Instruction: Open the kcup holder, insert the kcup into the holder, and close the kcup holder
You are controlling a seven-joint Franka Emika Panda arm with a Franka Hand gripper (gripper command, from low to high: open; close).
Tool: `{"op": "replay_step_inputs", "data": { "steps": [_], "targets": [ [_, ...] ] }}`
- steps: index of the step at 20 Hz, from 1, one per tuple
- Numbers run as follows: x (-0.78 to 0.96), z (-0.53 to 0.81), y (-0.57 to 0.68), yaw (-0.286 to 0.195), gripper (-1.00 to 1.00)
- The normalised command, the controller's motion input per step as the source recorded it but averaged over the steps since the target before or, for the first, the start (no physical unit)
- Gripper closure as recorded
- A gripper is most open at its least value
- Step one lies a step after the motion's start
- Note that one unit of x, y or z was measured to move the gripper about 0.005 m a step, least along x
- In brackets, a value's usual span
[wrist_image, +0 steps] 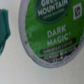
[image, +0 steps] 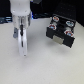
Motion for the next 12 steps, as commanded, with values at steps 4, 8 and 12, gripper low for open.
{"op": "replay_step_inputs", "data": {
  "steps": [4, 8, 12],
  "targets": [
    [-0.01, 0.00, 0.00, -0.040, 1.00],
    [0.01, 0.02, 0.00, -0.047, 1.00],
    [0.03, 0.43, 0.17, -0.044, 1.00]
  ]
}}
